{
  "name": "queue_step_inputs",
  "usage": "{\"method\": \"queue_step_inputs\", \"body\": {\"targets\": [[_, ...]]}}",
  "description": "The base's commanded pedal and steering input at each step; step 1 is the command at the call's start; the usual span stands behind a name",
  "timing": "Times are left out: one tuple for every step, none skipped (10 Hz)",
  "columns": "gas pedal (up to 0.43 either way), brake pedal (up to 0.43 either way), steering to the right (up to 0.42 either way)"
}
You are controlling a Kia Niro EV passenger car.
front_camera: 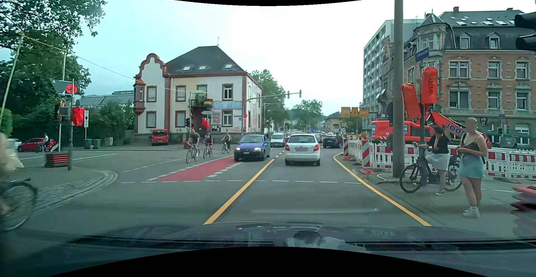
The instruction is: Follow the waypoints while adhering to traffic rules and regulations
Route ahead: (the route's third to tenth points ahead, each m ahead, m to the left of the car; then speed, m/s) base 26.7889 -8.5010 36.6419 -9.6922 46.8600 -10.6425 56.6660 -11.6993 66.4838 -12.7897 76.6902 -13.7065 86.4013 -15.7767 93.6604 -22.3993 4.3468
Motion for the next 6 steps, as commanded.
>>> {"method": "queue_step_inputs", "body": {"targets": [[0.079, 0.0, 0.07], [0.087, 0.0, 0.069], [0.087, 0.0, 0.067], [0.087, 0.0, 0.064], [0.087, 0.0, 0.057], [0.087, 0.0, 0.05]]}}
